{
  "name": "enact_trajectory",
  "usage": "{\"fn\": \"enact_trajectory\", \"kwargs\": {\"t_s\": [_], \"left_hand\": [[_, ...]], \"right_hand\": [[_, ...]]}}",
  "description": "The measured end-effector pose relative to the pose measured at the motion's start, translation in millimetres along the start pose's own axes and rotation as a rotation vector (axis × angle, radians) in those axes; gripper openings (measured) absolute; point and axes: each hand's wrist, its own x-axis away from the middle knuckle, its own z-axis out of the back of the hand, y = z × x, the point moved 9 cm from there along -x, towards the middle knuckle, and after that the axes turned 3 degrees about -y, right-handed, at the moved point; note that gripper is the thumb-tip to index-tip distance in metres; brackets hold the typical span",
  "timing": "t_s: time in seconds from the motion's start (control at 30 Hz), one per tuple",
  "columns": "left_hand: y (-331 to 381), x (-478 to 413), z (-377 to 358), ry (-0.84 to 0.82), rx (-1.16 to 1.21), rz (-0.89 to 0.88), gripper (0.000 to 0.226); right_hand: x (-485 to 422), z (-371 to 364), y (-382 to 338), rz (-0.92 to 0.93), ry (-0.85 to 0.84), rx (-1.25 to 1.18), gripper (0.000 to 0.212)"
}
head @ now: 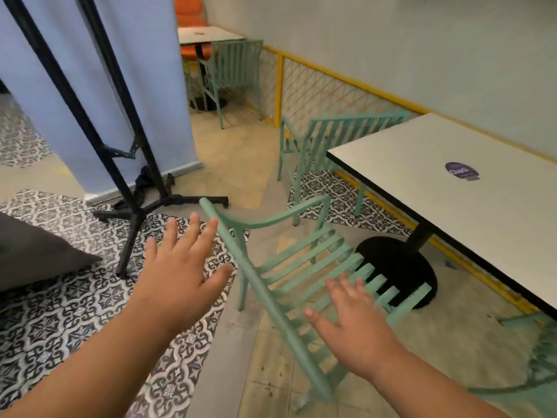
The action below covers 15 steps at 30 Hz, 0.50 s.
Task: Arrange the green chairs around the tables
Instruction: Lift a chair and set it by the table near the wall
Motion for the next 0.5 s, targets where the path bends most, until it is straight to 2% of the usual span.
{"fn": "enact_trajectory", "kwargs": {"t_s": [0.1, 0.2, 0.33, 0.5], "left_hand": [[3, 5, 67, 0.063, -0.060, -0.066, 0.083], [-5, 10, 114, 0.110, -0.073, -0.100, 0.088], [-29, 16, 141, 0.082, -0.080, -0.110, 0.093], [-68, 6, 154, 0.010, -0.075, -0.112, 0.089]], "right_hand": [[12, 65, -74, 0.165, 0.132, 0.099, 0.097], [21, 109, -130, 0.232, 0.221, 0.152, 0.096], [27, 133, -178, 0.244, 0.264, 0.175, 0.093], [21, 133, -212, 0.176, 0.219, 0.182, 0.097]]}}
